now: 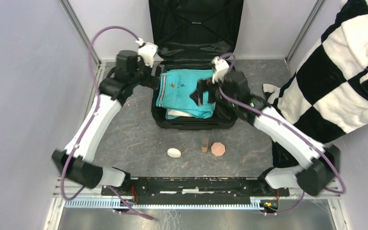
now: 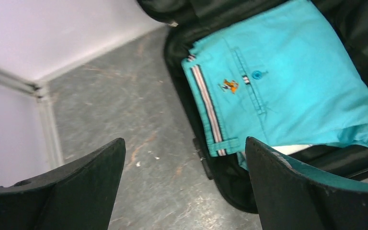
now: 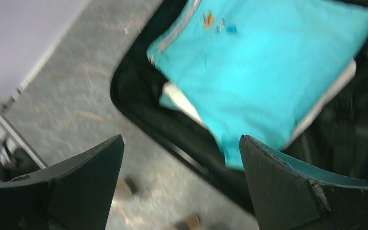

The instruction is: Pack the luggage

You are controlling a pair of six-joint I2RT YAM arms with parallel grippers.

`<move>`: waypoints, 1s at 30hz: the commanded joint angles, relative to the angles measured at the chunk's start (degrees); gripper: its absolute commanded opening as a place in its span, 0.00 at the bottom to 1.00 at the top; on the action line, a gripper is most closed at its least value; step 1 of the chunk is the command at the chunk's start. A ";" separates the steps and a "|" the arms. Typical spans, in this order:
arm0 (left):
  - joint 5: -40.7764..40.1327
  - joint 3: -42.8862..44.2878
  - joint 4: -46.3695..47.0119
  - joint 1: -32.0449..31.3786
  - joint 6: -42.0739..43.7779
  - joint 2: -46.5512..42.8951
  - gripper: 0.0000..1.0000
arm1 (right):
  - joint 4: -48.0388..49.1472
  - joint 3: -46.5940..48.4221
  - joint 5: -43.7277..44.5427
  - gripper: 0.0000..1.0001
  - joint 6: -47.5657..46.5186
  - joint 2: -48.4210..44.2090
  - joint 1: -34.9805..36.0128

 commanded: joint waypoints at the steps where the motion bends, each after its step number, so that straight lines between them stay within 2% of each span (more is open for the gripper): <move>1: -5.03 -3.77 -2.43 1.31 1.46 -5.14 1.00 | -4.50 -14.66 14.18 0.98 -3.16 -10.63 6.23; 4: -2.20 -5.54 -3.83 4.13 1.29 -7.28 1.00 | -7.03 -21.44 18.10 0.98 -1.03 -17.70 12.57; 9: 1.61 -8.68 -4.69 8.50 -0.55 -8.47 1.00 | -8.43 -28.93 23.01 0.98 3.71 -23.89 20.02; 13: 6.11 -9.75 -7.34 11.06 -0.12 -7.91 1.00 | -7.42 -32.43 23.37 0.98 4.73 -24.63 22.92; 19: 6.60 -13.37 -6.45 11.77 0.59 -10.55 1.00 | -3.70 -33.57 24.02 0.98 3.67 -20.43 24.70; 23: 5.76 -14.52 -6.43 11.72 1.14 -10.59 1.00 | 0.22 -33.32 24.80 0.89 2.73 -16.53 24.75; 30: 4.96 -15.28 -5.99 11.77 1.67 -10.29 1.00 | 4.26 -31.27 24.08 0.63 0.92 -9.72 24.74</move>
